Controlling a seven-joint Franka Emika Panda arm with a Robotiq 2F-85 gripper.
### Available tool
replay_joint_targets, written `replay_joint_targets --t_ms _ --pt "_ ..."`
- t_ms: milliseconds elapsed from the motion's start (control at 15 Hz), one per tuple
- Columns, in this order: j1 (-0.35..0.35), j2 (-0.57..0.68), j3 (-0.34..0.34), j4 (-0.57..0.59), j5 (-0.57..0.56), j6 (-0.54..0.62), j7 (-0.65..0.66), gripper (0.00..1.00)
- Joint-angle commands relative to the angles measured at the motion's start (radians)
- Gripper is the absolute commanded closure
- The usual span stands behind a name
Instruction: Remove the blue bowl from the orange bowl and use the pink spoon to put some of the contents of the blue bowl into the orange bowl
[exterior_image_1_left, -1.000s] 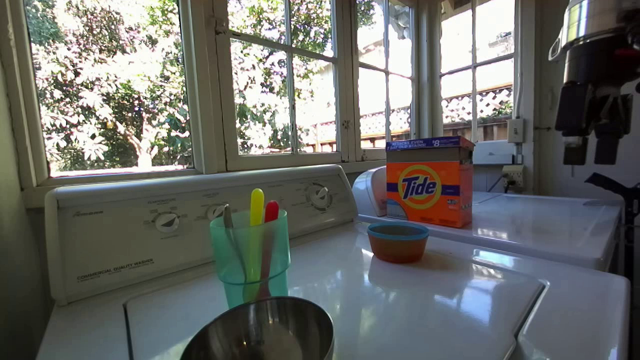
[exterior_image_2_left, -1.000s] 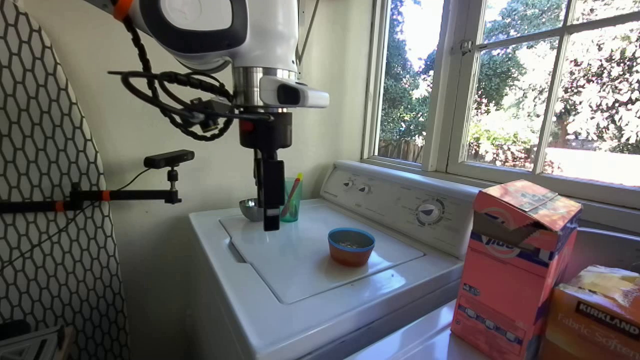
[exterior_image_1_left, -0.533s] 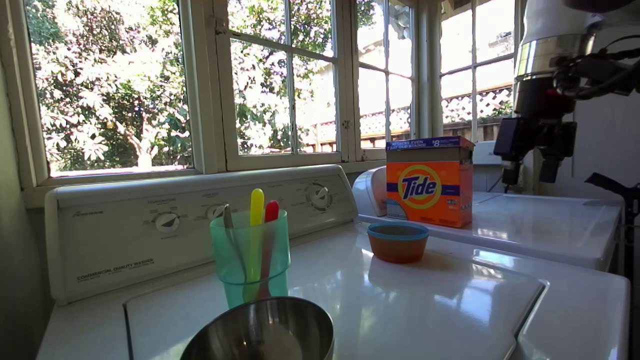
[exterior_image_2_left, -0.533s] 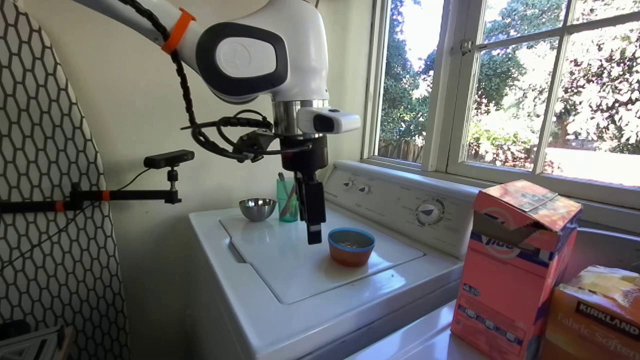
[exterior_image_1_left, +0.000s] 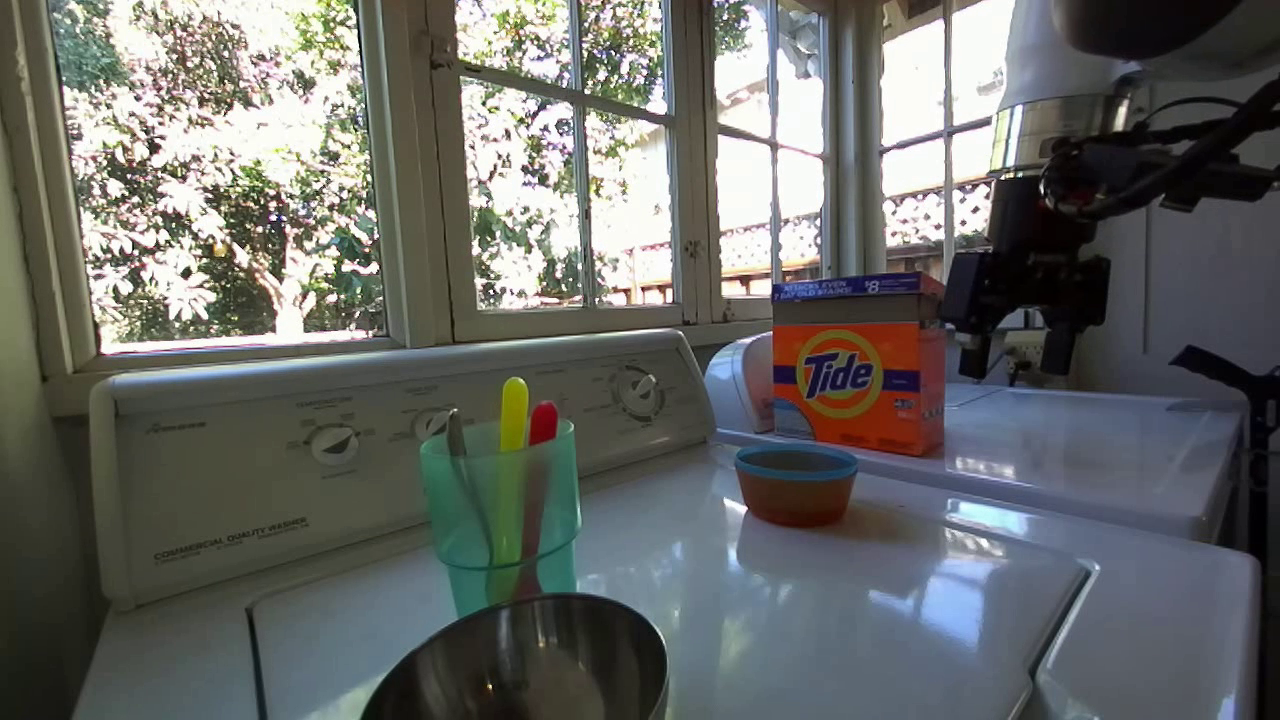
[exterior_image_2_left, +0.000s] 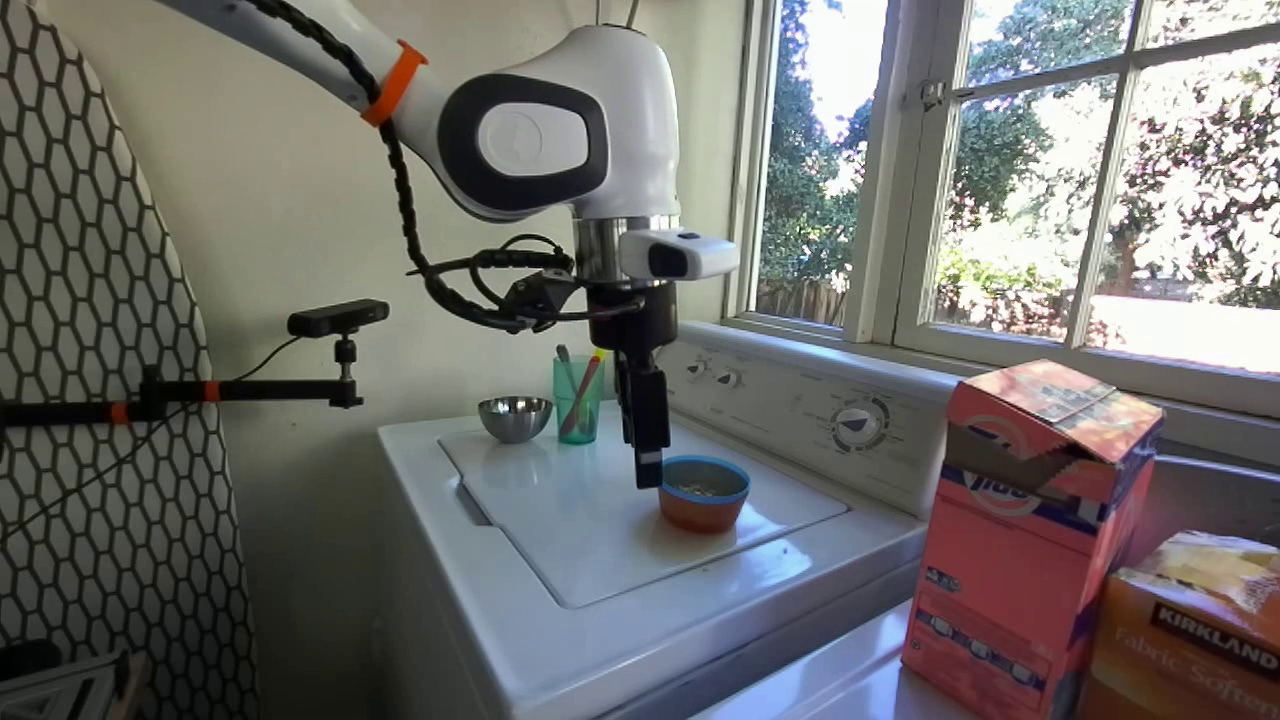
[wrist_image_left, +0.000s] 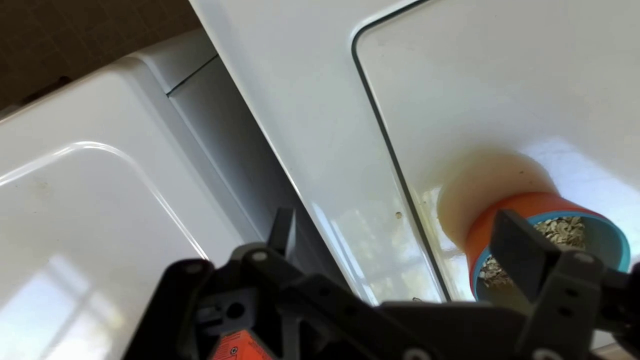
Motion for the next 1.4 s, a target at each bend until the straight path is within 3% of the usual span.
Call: replay_joint_targets --t_ms 0,267,533,667,733,867,1267,1333 --pt "0.007 0.031 -0.003 0.011 0.051 0.045 0.002 0.0" --pt "0.019 0.094 -0.003 0.038 0.146 0.129 -0.005 0.0" --pt "0.026 0.193 0.008 0.116 0.143 0.085 0.01 0.01" --pt "0.032 0.242 0.016 0.174 0.13 0.052 0.014 0.08" --pt "0.036 0.272 0.019 0.208 0.137 0.027 0.009 0.31" --pt "0.043 0.32 0.024 0.263 0.129 -0.006 0.017 0.32" --pt "0.05 0.432 0.026 0.389 0.132 -0.059 0.027 0.8" --pt "0.05 0.444 0.026 0.403 0.132 -0.061 0.029 0.81"
